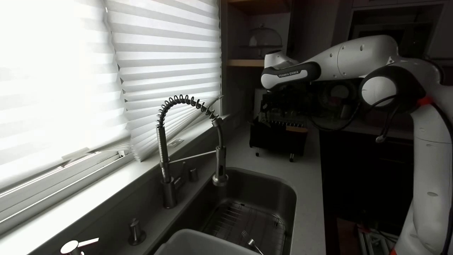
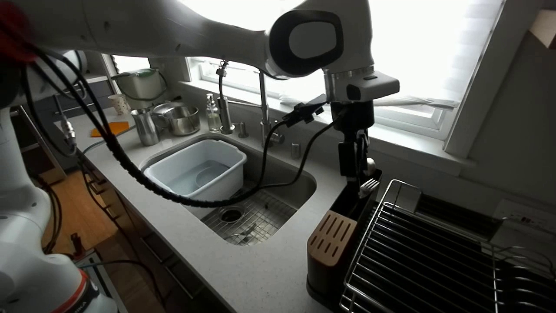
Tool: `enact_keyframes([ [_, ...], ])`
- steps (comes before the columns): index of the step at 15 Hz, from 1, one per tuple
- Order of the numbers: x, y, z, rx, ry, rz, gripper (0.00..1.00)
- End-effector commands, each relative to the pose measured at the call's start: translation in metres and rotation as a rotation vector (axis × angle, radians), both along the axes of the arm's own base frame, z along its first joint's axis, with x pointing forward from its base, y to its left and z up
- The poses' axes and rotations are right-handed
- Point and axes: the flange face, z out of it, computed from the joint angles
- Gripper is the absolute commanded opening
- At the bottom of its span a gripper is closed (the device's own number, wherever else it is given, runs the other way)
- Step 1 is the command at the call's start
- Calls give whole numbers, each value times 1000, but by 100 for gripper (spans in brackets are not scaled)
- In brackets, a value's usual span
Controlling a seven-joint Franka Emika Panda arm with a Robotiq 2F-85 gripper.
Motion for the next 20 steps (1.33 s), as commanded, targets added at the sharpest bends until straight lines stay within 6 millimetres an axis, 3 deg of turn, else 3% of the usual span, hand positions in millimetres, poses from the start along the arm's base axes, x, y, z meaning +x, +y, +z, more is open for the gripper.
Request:
enact_keyframes([
  [1,12,-22,-10,31,51,76,100],
  [19,32,-34,-34,183,22,273,100],
  [20,33,-32,-35,187,17,279,89],
])
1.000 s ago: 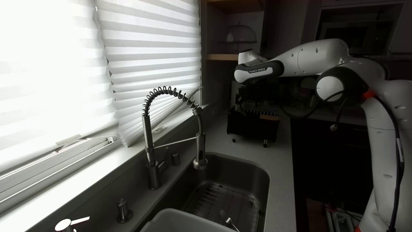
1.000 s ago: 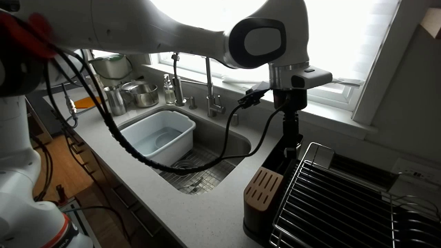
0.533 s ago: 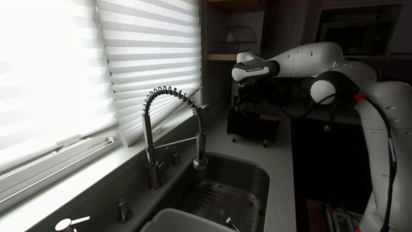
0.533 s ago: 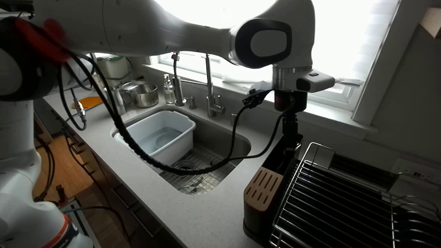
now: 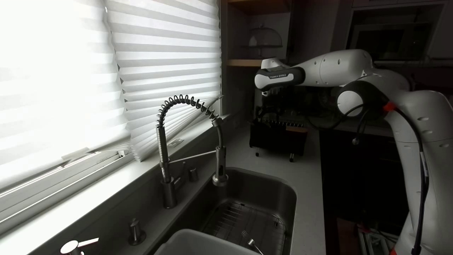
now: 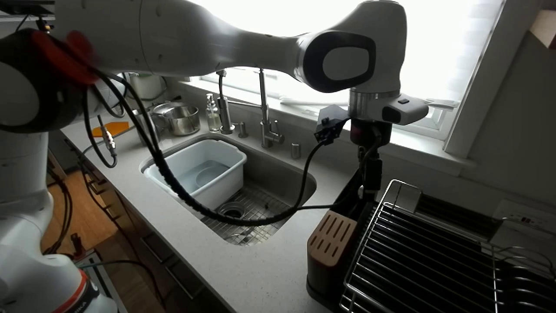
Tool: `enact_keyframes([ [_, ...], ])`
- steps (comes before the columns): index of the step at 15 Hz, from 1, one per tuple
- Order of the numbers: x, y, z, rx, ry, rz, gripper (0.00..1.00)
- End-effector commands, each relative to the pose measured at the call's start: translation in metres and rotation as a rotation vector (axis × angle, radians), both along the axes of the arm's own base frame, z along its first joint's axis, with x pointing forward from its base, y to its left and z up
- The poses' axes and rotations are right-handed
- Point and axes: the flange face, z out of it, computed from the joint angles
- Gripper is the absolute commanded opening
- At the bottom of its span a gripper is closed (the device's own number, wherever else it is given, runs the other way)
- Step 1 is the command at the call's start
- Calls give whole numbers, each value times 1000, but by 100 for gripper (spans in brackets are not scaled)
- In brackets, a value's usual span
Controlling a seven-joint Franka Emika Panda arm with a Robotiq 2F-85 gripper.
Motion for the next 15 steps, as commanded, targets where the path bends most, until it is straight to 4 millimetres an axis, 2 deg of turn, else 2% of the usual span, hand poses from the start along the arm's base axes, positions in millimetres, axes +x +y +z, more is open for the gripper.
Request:
enact_keyframes([
  [1,5,-4,-2,37,-31,33,74],
  [4,6,-4,-1,43,-40,41,49],
  [10,9,-3,2,39,-45,53,4],
  [12,9,-1,5,35,-43,58,0],
  [15,7,1,9,65,-7,96,0],
])
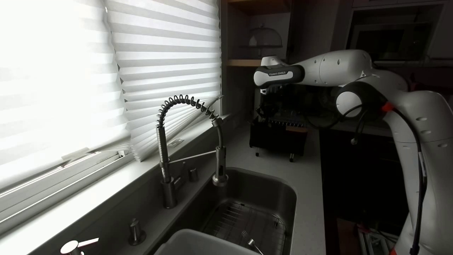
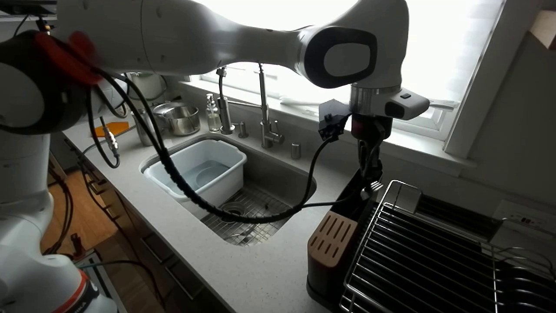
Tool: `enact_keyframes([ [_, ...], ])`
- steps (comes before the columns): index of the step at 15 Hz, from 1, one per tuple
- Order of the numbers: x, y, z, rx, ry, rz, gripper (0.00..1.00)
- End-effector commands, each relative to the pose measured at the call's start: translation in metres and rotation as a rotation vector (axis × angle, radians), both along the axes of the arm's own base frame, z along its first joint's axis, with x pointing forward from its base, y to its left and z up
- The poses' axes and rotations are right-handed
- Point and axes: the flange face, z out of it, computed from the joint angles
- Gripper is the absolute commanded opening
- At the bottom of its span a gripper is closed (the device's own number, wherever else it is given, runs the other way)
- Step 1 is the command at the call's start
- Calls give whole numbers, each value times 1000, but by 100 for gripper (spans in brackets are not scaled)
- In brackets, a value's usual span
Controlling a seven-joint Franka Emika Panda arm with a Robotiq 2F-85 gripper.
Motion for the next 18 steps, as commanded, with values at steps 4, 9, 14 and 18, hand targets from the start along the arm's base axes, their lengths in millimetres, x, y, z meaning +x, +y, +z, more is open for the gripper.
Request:
enact_keyframes([
  [4,-2,-1,11,0,7,54,26],
  [9,-1,-12,13,-37,-36,148,55],
  [14,-5,-16,4,-33,-23,231,93],
  [18,-9,-18,-4,-27,0,279,100],
])
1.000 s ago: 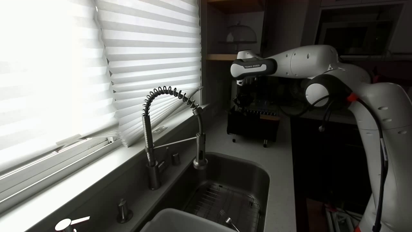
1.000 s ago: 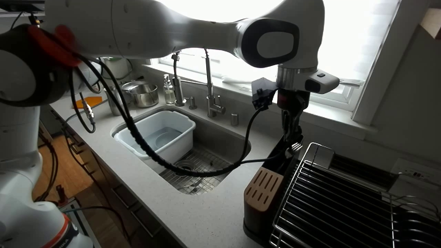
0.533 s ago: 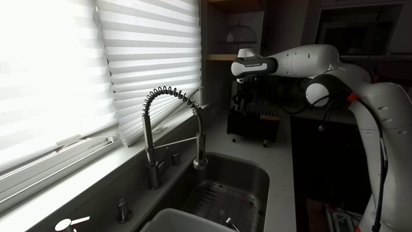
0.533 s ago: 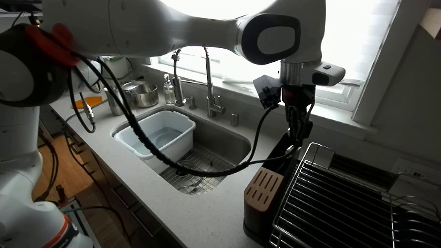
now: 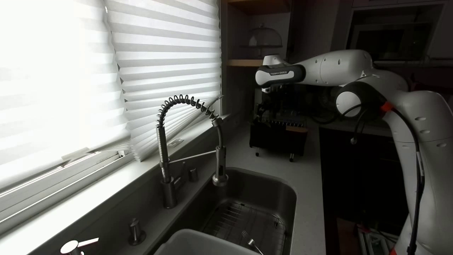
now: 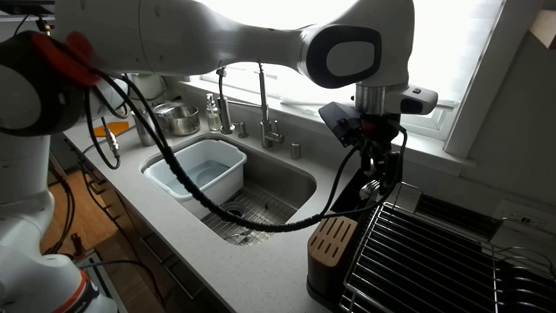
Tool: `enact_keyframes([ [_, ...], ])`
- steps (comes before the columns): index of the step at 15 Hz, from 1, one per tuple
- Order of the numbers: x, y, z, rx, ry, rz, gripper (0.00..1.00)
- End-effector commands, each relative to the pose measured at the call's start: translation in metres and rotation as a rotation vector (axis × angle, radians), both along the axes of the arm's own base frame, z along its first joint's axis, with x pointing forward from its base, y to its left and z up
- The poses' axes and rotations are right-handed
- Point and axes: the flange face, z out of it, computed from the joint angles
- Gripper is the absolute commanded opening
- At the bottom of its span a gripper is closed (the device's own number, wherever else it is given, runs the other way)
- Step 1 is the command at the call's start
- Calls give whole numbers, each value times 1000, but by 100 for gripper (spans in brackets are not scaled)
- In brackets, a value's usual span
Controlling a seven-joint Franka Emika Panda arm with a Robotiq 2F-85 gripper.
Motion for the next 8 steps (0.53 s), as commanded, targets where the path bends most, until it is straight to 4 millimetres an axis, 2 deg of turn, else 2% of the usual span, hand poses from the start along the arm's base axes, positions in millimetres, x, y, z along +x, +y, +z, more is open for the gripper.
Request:
enact_keyframes([
  [1,-5,-6,-13,11,2,41,100],
  [5,-6,-6,-20,16,15,53,99],
  [6,-3,-2,-13,11,22,40,99],
  [8,-3,-3,-15,12,23,40,100],
])
